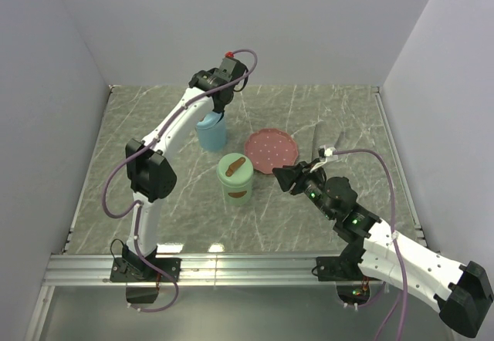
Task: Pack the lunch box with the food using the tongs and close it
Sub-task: Put the lid back on the lunch box
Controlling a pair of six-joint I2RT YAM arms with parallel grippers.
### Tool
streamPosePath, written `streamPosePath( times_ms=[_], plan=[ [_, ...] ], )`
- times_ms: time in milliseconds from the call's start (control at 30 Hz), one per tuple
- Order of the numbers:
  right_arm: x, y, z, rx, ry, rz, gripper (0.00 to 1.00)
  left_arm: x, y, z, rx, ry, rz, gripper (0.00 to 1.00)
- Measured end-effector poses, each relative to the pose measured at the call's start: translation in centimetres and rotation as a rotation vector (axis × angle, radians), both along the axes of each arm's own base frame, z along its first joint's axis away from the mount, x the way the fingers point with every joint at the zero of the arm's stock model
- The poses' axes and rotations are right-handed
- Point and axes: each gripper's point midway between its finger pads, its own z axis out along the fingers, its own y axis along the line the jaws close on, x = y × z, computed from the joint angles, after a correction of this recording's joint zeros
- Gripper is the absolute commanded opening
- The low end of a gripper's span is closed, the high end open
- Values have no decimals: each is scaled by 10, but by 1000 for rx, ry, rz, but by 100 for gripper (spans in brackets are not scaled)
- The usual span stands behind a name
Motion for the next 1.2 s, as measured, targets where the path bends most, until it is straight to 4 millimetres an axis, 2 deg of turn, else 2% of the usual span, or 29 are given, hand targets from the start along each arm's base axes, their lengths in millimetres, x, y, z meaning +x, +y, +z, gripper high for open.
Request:
streamPosePath(
  times_ms=[233,533,933,1200],
  plan=[
    [0,0,0,0,0,0,51,2,-1,-14,7,11,-2,31],
    [0,0,1,3,-3,-1,51,6,-4,-19,-5,-8,-2,31],
    [0,-1,1,3,-3,-2,51,7,-6,-20,-35,-45,-7,30],
    [1,1,-4,-10,11,-2,51,6,-20,-16,-64,-78,-33,29]
  ],
)
